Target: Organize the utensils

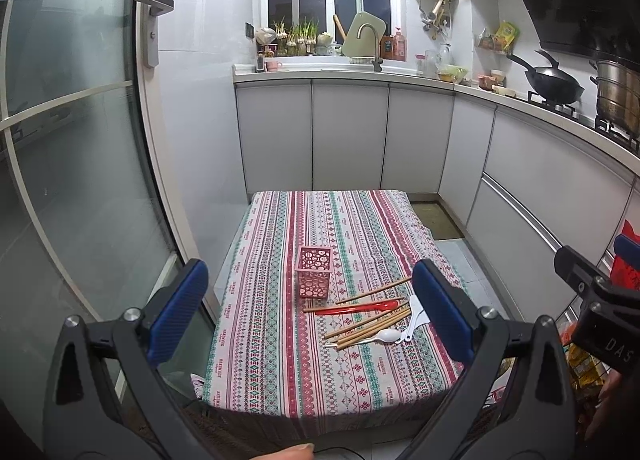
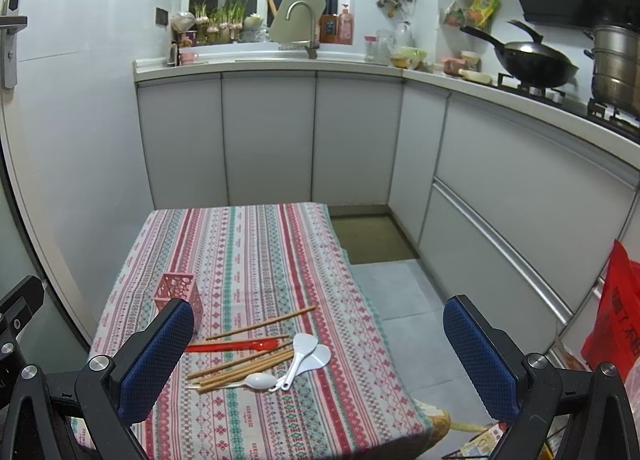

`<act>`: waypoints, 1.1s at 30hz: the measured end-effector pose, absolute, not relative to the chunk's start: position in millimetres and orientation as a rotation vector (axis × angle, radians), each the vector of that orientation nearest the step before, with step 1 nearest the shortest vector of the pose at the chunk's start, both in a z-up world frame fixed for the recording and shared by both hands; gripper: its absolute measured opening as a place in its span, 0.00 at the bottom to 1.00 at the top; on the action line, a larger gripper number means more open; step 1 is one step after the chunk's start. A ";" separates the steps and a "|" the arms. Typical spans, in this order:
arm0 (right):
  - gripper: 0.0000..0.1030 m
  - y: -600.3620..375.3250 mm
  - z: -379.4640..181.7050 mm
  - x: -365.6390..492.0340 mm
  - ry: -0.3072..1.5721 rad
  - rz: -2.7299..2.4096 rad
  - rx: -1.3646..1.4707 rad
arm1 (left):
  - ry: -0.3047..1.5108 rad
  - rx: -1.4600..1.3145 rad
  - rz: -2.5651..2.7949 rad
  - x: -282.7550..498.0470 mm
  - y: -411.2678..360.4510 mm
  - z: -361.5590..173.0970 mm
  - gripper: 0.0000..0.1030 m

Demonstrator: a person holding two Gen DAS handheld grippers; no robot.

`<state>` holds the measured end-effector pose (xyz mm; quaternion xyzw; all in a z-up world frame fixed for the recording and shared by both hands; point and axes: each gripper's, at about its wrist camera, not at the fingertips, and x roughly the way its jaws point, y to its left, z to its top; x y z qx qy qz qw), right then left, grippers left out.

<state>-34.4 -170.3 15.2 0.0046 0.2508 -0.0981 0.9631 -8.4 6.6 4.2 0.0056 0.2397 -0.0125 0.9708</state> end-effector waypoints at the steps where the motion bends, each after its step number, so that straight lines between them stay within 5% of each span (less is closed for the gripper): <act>1: 0.99 -168.9 15.5 -33.8 0.507 -0.199 0.009 | 0.482 0.011 -0.025 -8.9 6.7 4.4 0.99; 33: 0.99 -162.1 15.4 -31.1 0.504 -0.183 0.004 | 0.467 0.009 -0.009 -10.8 12.0 7.9 0.99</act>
